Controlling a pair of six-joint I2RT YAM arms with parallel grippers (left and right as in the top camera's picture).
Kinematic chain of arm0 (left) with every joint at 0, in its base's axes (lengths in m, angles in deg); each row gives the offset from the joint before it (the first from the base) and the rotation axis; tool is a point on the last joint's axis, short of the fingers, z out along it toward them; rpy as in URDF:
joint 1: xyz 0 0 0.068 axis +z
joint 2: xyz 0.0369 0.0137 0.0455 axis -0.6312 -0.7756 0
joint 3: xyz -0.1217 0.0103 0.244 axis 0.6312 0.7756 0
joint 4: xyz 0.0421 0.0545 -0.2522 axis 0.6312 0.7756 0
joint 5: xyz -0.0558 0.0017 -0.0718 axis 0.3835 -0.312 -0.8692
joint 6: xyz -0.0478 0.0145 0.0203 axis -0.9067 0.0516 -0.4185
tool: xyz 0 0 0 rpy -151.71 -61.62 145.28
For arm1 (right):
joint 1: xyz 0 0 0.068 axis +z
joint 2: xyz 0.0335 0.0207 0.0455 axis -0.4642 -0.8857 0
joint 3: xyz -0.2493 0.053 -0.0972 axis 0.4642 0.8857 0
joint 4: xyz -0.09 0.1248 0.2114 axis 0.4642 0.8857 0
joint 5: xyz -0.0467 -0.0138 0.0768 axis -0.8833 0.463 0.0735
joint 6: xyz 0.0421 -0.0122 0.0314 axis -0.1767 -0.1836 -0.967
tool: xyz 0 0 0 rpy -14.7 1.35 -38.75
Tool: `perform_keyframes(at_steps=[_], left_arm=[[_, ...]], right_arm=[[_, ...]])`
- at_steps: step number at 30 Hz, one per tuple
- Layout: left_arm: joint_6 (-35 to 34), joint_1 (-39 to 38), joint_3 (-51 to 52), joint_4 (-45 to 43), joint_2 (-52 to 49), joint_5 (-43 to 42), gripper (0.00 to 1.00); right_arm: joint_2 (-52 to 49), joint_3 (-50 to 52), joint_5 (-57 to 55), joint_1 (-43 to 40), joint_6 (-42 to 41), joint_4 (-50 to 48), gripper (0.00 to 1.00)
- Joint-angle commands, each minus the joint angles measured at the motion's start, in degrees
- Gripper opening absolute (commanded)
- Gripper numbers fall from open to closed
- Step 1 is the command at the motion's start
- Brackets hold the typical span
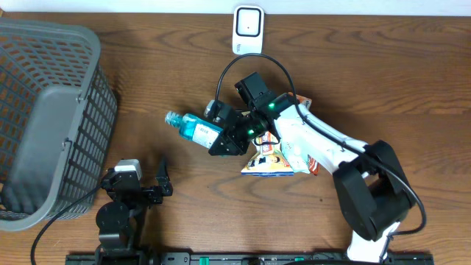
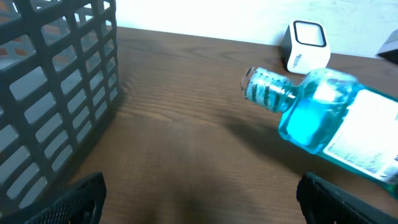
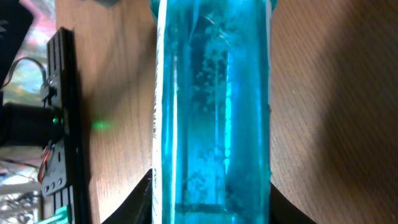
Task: Scan the item barcode
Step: 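Carry the teal bottle up to the scanner and hold it there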
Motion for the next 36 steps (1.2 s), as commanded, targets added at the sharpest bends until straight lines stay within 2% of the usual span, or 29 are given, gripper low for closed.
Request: perform_keyframes(at_steps=[1, 5, 6, 7, 10, 15, 17, 22, 30, 31, 36], left_arm=[[1.0, 0.2, 0.8, 1.5, 0.0, -0.8, 0.98], [1.0, 0.2, 0.8, 1.5, 0.0, -0.8, 0.98], [1.0, 0.2, 0.8, 1.5, 0.0, -0.8, 0.98], [1.0, 0.2, 0.8, 1.5, 0.0, -0.8, 0.98], [1.0, 0.2, 0.8, 1.5, 0.0, -0.8, 0.98], [1.0, 0.2, 0.8, 1.5, 0.0, -0.8, 0.98], [1.0, 0.2, 0.8, 1.5, 0.0, -0.8, 0.98], [1.0, 0.2, 0.8, 1.5, 0.0, -0.8, 0.98], [1.0, 0.2, 0.8, 1.5, 0.0, -0.8, 0.98], [1.0, 0.2, 0.8, 1.5, 0.0, -0.8, 0.98], [1.0, 0.2, 0.8, 1.5, 0.0, -0.8, 0.98]], right_arm=[[6.4, -1.2, -1.2, -0.1, 4.8, 0.0, 0.01], [9.4, -1.2, -18.8, 0.0, 4.5, -0.7, 0.01], [9.8, -1.2, -24.6, 0.0, 4.2, -1.3, 0.01], [9.7, -1.2, -35.7, 0.0, 3.0, -3.6, 0.01], [8.7, -1.2, -45.7, -0.2, 2.8, -8.3, 0.01], [6.9, -1.2, -54.4, -0.6, 5.4, -18.8, 0.01], [5.0, -1.2, -60.4, -1.0, 9.2, -26.6, 0.01], [0.9, -1.2, -66.3, -2.3, 14.5, -39.8, 0.01], [-9.6, -2.7, -76.7, -4.8, 32.3, -63.6, 0.01], [-12.5, -4.8, -77.3, -5.5, 35.6, -65.4, 0.01], [-20.7, -14.2, -79.5, -7.3, 39.6, -65.2, 0.01]])
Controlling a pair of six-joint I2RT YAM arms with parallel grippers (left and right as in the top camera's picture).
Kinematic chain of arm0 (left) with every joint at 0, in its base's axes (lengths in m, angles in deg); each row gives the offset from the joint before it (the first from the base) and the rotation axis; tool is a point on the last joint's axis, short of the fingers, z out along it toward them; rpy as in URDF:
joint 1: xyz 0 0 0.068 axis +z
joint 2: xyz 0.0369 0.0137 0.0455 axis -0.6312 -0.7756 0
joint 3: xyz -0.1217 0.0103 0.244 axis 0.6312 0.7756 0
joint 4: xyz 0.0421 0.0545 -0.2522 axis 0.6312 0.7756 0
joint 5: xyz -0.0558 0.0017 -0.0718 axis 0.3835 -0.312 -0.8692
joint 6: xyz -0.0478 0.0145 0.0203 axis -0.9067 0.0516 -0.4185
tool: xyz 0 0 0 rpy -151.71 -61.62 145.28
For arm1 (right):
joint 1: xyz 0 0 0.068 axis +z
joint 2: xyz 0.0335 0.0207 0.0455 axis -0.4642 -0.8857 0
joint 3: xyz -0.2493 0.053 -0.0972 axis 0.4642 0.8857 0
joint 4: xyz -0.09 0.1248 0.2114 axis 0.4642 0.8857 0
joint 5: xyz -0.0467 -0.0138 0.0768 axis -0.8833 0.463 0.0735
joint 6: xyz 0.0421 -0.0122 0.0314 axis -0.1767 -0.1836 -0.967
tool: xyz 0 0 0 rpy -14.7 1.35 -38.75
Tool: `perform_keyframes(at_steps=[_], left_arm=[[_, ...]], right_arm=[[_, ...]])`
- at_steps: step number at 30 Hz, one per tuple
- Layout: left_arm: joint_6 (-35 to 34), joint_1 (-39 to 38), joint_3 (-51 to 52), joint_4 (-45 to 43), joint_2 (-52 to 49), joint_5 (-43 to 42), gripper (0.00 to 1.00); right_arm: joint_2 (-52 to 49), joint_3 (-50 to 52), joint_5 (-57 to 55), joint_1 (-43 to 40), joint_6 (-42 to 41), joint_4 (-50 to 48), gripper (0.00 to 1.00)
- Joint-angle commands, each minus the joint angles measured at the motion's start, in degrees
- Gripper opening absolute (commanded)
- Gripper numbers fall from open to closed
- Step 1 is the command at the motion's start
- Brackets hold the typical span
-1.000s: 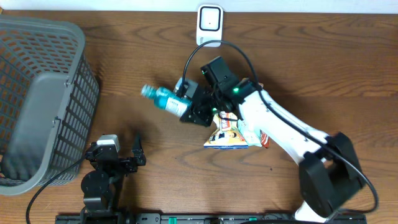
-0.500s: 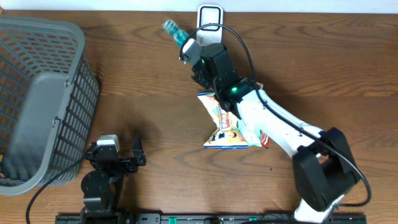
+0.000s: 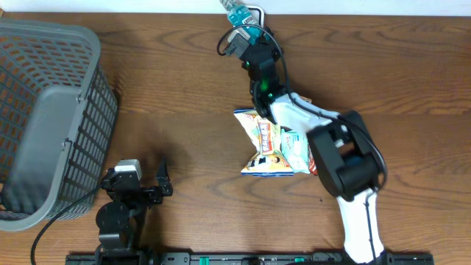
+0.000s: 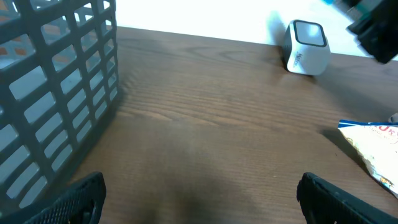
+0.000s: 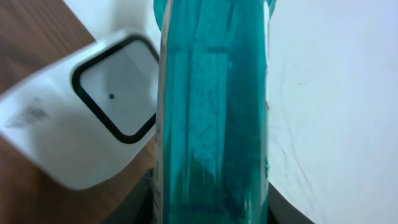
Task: Scan the item barcode
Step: 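Carry the teal bottle up to the scanner and hold it there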
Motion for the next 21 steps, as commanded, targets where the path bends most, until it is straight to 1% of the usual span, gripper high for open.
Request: perform_keyframes(at_steps=[1, 5, 8, 15, 21], left_arm=[[1.0, 0.2, 0.8, 1.5, 0.0, -0.8, 0.98], [1.0, 0.2, 0.8, 1.5, 0.0, -0.8, 0.98], [1.0, 0.2, 0.8, 1.5, 0.0, -0.8, 0.98], [1.0, 0.2, 0.8, 1.5, 0.0, -0.8, 0.98], [1.0, 0.2, 0.8, 1.5, 0.0, -0.8, 0.98]], right_arm=[[-4.9, -9.7, -4.3, -1.4, 6.9, -1.3, 0.01], [-11.1, -18.3, -6.4, -1.9, 14.5, -0.7, 0.01], [-14.9, -22.2, -8.0, -2.2, 20.9, -0.3, 0.01], [-15.8, -22.4, -9.7, -2.2, 24.2, 1.1, 0.01], [-15.8, -22.4, -11.9, -2.3, 24.4, 1.2, 0.01]])
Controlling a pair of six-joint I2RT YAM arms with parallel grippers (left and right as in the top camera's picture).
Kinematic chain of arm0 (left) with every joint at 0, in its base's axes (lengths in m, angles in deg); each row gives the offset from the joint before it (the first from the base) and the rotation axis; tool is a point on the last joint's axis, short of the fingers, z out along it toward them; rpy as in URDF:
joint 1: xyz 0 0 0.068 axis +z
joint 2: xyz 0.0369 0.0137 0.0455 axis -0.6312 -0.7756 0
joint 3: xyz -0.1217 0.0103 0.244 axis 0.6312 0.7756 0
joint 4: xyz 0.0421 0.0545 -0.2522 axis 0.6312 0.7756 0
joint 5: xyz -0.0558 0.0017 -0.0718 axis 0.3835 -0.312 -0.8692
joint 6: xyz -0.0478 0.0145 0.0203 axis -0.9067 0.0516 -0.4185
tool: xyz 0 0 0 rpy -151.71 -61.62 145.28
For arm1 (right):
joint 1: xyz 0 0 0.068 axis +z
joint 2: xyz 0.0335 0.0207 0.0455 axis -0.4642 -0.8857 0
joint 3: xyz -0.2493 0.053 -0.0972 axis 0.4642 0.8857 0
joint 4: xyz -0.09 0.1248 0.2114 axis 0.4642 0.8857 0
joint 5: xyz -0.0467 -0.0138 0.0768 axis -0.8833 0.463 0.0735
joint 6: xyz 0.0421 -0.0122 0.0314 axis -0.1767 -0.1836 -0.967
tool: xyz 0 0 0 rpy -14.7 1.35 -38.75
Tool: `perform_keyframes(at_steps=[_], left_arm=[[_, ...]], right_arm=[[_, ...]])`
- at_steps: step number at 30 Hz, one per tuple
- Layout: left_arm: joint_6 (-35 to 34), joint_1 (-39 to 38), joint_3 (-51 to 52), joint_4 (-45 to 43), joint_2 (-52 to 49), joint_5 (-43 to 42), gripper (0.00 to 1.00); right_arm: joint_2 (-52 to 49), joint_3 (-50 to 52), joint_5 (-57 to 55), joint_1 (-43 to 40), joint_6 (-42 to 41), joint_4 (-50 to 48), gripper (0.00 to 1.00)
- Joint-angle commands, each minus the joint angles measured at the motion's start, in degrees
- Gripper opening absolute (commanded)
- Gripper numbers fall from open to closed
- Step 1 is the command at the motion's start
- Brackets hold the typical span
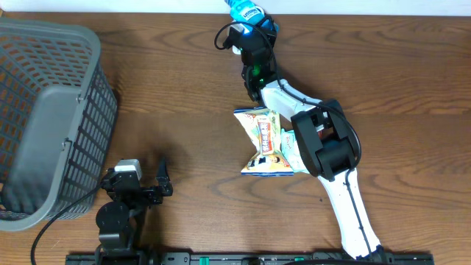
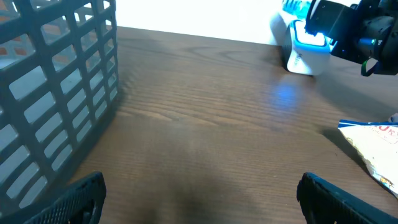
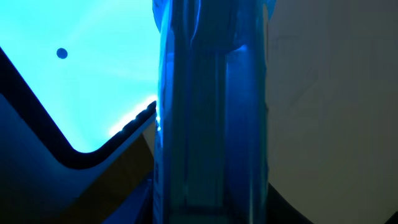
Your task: Scan the item barcode
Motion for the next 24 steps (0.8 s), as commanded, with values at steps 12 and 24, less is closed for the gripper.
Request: perform_keyframes(at_steps=[12, 24], left_arm=[[0.9, 0.2, 0.8, 1.5, 0.0, -0.8, 0.98], [0.9, 0.2, 0.8, 1.5, 0.0, -0.8, 0.98]], right_arm=[[15.6, -2.2, -5.9, -6.1, -17.7, 22.9, 0.01], [29.4, -2.0, 6.3, -24.0, -48.7, 53.3, 0.01]])
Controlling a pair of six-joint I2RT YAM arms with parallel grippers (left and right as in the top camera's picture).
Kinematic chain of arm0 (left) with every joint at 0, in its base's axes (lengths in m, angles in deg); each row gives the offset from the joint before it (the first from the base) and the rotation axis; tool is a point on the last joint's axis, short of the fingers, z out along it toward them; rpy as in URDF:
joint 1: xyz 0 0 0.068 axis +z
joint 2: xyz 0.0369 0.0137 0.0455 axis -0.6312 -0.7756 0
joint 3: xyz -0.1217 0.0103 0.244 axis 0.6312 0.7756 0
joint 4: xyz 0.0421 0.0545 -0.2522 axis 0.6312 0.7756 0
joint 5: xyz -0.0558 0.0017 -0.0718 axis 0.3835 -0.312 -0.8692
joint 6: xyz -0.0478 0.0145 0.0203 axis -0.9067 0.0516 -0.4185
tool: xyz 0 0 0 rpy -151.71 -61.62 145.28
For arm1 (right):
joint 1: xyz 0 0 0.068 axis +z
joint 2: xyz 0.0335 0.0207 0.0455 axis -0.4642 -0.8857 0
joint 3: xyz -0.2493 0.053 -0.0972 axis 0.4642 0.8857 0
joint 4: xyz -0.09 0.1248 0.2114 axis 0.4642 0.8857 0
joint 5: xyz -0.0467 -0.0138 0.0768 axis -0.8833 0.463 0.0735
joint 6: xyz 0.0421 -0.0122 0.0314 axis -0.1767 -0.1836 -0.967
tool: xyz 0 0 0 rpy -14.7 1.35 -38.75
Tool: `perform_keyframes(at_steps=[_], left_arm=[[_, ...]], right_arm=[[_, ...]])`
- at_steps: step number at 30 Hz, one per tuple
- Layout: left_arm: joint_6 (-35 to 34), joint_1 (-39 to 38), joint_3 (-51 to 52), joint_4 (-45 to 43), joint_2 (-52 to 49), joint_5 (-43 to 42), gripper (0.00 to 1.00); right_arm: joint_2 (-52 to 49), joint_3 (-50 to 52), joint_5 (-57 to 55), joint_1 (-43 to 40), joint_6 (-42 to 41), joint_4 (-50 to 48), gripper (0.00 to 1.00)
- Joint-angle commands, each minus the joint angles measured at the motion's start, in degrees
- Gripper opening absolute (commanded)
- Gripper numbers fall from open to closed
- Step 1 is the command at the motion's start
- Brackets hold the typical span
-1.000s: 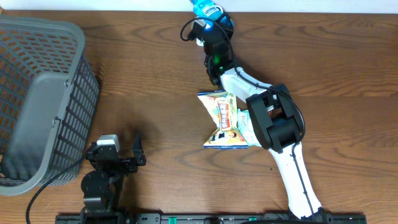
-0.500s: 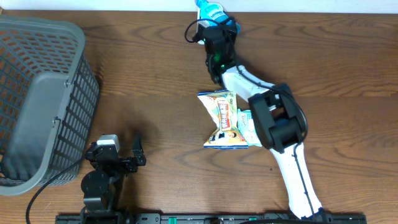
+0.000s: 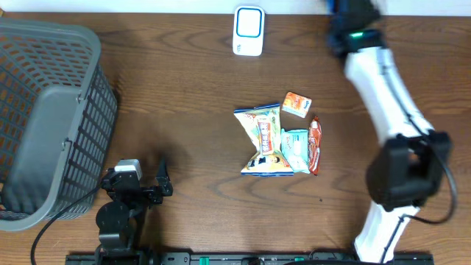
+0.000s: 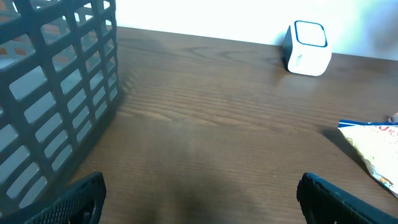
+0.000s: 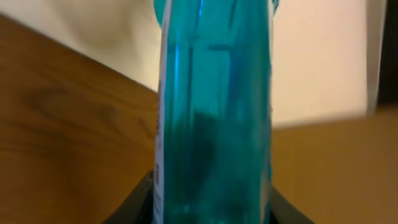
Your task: Scan the item barcode
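Observation:
A clear bottle of blue liquid fills the right wrist view, with my right gripper shut on it; dark fingers flank its lower part. In the overhead view that gripper is at the table's back right edge, and the bottle is mostly hidden there. The white barcode scanner stands at the back middle, well left of the bottle; it also shows as the scanner in the left wrist view. My left gripper rests open near the front left, nothing between its fingers.
A grey mesh basket stands at the left, the basket wall close to my left gripper. Several snack packets lie in a pile at the table's middle. The right arm stretches along the right side.
My right gripper, with the bottle in it, was right against the blue-lit scanner window; now it is at the table's back right, away from the scanner. The blue glow is gone. Left arm unchanged.
My right gripper first held the bottle over the table just left of the snack pile. Then it held the bottle up at the scanner, then pressed close to the window in blue light. Now the bottle is held at the back right.

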Motion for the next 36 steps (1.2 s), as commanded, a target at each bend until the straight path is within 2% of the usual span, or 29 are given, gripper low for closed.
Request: perform_keyframes(at_steps=[1, 5, 14, 19, 25, 29, 30, 32, 34, 36], left_arm=[[1.0, 0.2, 0.8, 1.5, 0.0, -0.8, 0.98], [1.0, 0.2, 0.8, 1.5, 0.0, -0.8, 0.98], [1.0, 0.2, 0.8, 1.5, 0.0, -0.8, 0.98], [1.0, 0.2, 0.8, 1.5, 0.0, -0.8, 0.98], [1.0, 0.2, 0.8, 1.5, 0.0, -0.8, 0.98], [1.0, 0.2, 0.8, 1.5, 0.0, -0.8, 0.98], [1.0, 0.2, 0.8, 1.5, 0.0, -0.8, 0.98], [1.0, 0.2, 0.8, 1.5, 0.0, -0.8, 0.98], [1.0, 0.2, 0.8, 1.5, 0.0, -0.8, 0.98], [1.0, 0.2, 0.8, 1.5, 0.0, -0.8, 0.98]], right_arm=[[0.2, -0.2, 3.7, -6.3, -13.6, 3.2, 0.01], [-0.7, 2.6, 4.9, -14.6, -18.3, 4.5, 0.01], [-4.2, 12.7, 4.9, -29.0, -19.8, -1.5, 0.01], [-7.1, 16.3, 4.9, -36.4, -25.9, -2.8, 0.01], [-8.1, 17.4, 4.9, -43.0, -32.0, -2.8, 0.02], [-8.1, 17.4, 4.9, -44.8, -32.4, -2.1, 0.08], [-8.1, 17.4, 4.9, -45.0, -32.6, -2.0, 0.12], [-8.1, 17.4, 4.9, -45.2, -34.1, -1.9, 0.25], [-8.0, 17.4, 4.9, -44.9, -34.9, -1.6, 0.43], [-7.9, 17.4, 4.9, -44.1, -34.9, -1.5, 0.68]])
